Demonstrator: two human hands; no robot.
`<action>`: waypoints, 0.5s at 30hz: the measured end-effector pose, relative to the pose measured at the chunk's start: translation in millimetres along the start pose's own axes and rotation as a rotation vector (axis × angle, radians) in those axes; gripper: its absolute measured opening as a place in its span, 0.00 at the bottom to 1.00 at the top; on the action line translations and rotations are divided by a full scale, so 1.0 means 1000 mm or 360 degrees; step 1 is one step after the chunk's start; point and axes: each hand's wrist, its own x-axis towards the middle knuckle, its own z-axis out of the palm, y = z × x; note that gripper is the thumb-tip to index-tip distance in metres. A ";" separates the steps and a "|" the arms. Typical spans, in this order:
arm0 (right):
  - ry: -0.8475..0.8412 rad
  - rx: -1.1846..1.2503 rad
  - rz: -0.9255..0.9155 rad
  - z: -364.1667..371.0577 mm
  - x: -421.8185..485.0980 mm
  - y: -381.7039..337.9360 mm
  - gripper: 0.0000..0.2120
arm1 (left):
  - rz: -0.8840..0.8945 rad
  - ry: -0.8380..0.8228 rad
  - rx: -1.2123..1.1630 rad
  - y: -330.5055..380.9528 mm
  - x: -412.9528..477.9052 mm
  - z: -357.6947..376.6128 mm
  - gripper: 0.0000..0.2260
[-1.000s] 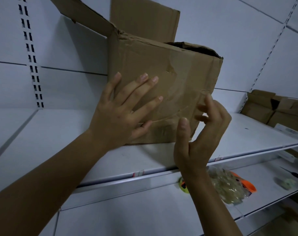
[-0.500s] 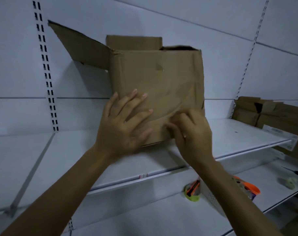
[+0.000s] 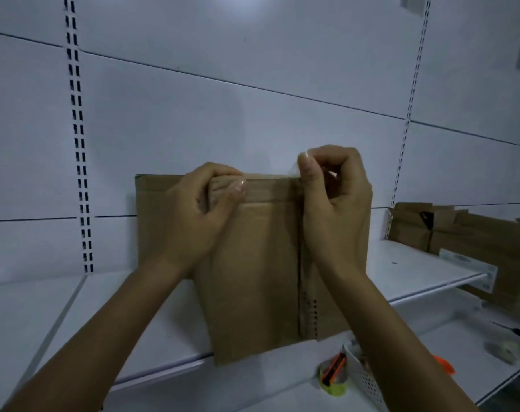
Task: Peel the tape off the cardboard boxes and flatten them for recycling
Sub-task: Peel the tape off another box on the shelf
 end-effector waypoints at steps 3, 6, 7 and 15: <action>-0.0069 0.0133 0.0028 -0.015 -0.010 0.011 0.04 | 0.0023 -0.0007 0.0067 -0.006 -0.003 0.005 0.15; -0.0096 0.0106 -0.0060 -0.030 -0.021 0.017 0.10 | 0.0042 0.0015 0.0070 -0.006 -0.004 0.011 0.14; -0.0089 0.0110 -0.0084 -0.035 -0.026 0.019 0.10 | 0.0043 0.0027 0.0063 -0.006 -0.004 0.011 0.13; -0.0136 -0.0159 0.0135 -0.045 -0.104 0.052 0.12 | 0.0061 0.0052 -0.0042 -0.008 -0.005 0.015 0.11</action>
